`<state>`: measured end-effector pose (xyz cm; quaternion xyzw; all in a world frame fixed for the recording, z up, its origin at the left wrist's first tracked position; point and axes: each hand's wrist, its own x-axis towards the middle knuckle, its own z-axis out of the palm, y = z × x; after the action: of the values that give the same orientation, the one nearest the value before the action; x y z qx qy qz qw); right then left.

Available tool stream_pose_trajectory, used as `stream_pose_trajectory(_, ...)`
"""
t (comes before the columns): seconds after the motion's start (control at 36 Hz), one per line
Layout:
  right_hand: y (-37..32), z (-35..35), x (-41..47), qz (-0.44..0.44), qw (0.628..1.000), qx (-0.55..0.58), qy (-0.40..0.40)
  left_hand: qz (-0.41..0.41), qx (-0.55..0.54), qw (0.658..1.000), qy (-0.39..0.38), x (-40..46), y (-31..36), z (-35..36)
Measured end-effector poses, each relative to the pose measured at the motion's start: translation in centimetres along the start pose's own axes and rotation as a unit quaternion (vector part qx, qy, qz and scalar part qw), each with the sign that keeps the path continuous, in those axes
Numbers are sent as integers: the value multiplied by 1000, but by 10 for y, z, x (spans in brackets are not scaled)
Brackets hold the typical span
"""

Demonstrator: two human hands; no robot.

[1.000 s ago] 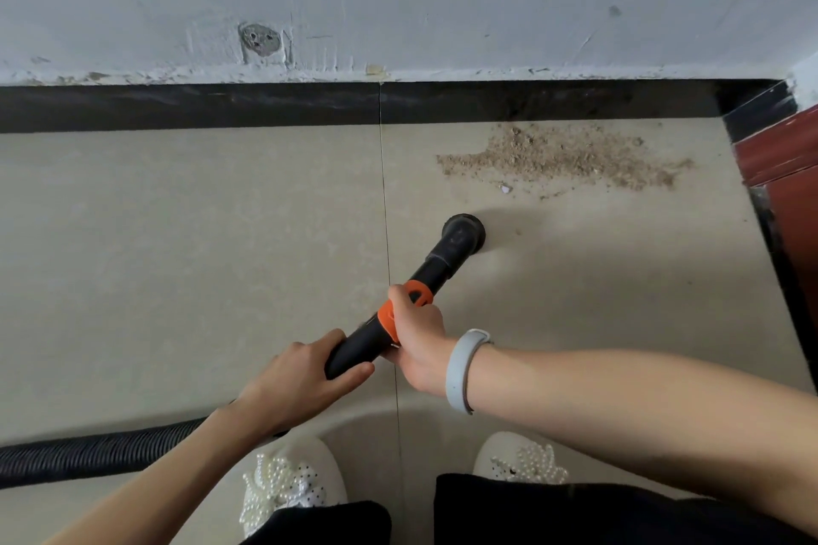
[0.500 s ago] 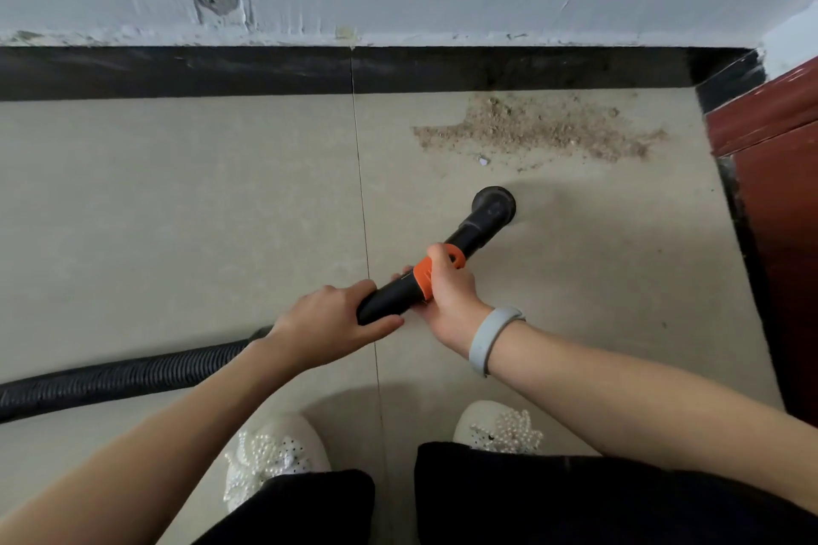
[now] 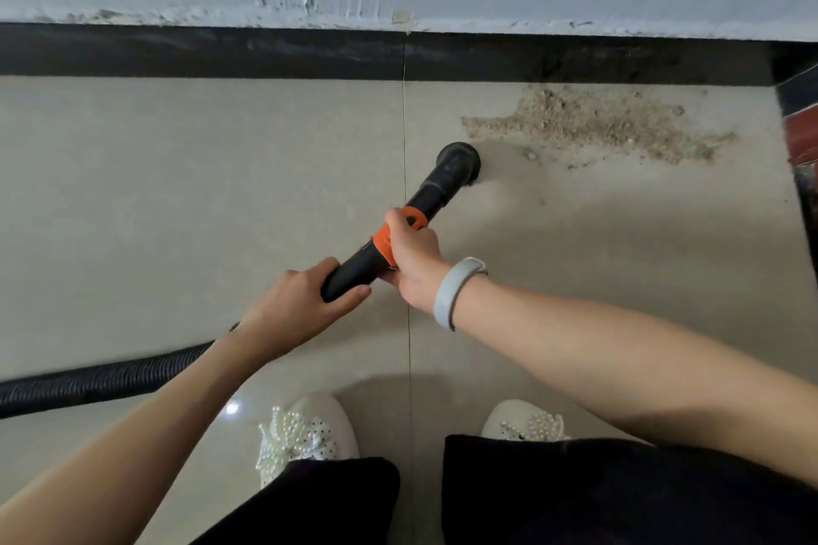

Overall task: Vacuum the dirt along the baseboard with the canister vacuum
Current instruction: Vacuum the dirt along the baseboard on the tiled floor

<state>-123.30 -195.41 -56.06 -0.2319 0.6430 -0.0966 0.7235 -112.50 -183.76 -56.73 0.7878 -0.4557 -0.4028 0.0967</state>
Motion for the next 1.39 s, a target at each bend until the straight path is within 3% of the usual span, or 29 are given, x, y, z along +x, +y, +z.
stream_pose_trajectory(0.33,-71,19,20,-42,991,-126,6,-36,-85,995,49,46,38,-21)
stream_pose_trajectory(0.56,-73,1,21,-41,988,-145,30,-30,-95,994,44,49,55,-6)
stream_pose_trajectory(0.78,-43,-37,7,-21,997,-68,36,-19,-63,998,-3,34,54,17)
stream_pose_trajectory(1.08,22,-70,-3,-22,991,35,130,36,63,994,-79,4,60,34)
stream_pose_trajectory(1.39,-9,-72,16,-50,987,100,112,39,73,995,-63,32,80,22)
